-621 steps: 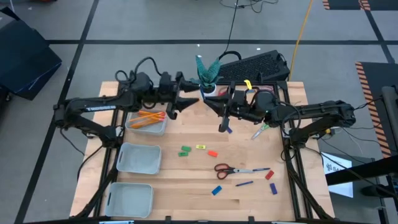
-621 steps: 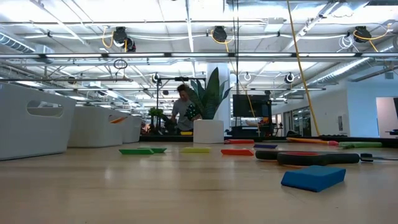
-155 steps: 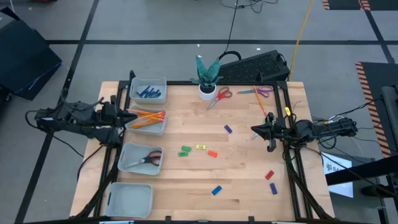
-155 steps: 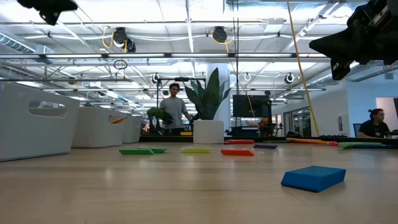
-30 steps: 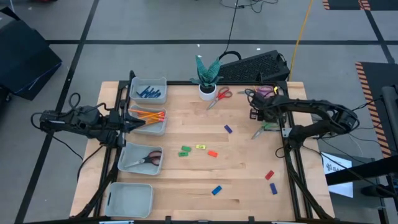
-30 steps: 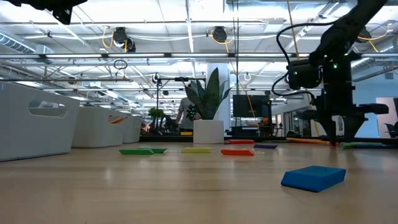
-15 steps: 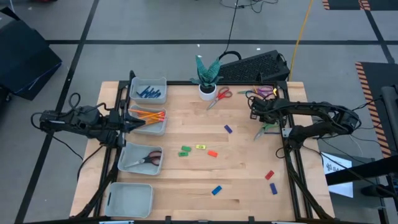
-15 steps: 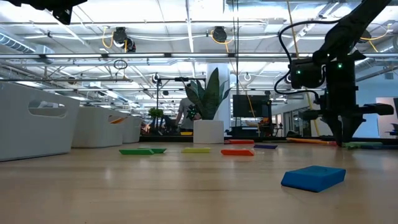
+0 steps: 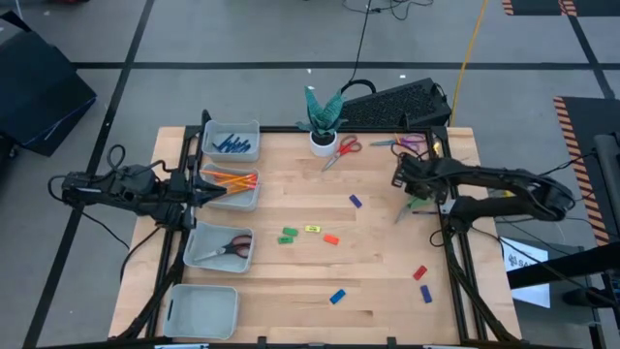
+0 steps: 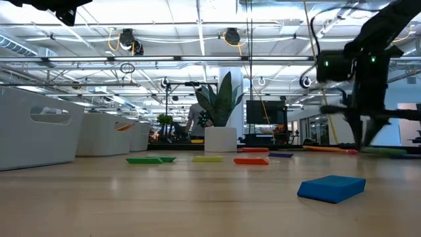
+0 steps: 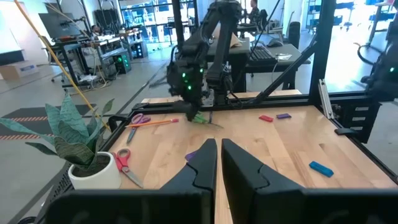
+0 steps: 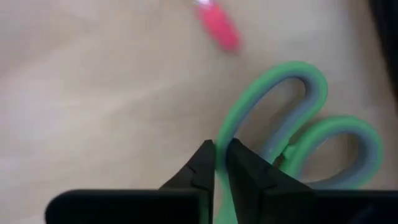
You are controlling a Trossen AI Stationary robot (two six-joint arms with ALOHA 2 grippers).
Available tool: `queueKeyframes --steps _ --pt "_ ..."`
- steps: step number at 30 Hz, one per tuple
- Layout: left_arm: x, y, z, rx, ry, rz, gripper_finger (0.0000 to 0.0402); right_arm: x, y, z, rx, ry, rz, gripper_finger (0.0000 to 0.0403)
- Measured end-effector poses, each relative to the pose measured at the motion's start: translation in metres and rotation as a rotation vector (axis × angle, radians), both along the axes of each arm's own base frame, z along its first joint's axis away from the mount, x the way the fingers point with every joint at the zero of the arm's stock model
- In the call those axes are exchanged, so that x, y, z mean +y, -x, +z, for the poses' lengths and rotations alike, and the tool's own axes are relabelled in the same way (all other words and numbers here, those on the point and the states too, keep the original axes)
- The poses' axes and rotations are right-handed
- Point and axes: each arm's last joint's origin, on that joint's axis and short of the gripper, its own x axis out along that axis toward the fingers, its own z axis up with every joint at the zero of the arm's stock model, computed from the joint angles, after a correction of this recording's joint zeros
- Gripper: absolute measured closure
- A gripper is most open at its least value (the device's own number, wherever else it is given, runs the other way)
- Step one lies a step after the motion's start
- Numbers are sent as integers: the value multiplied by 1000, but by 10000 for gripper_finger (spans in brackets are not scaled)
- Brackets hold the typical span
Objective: Sort crayons/erasers/pens/pencils in bins
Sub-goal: Move the green scissors to the center of the table
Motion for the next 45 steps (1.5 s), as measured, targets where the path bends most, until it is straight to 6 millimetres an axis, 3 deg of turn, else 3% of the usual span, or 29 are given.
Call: queueKeyframes --steps 5,9,12,17,22,29,32,38,45 --pt "0 0 0 -1 0 0 373 0 -9 34 -107 144 37 384" --pt "0 0 0 0 0 0 373 -3 -31 71 -177 274 114 385" --pt "0 0 0 0 0 0 373 -10 -57 90 -168 307 221 386" --pt "0 0 0 0 0 0 373 -30 -119 103 -169 350 418 386" --pt "0 0 0 0 0 0 373 -32 -181 87 -142 335 631 386" --pt "0 0 0 0 0 0 373 -1 -257 58 -198 227 1062 386" --pt "0 0 0 0 0 0 373 12 -284 46 -118 204 1264 387" --pt "0 0 0 0 0 0 373 17 -316 27 -88 211 1535 387" --pt "0 0 0 0 0 0 373 17 -321 7 -47 190 1682 379"
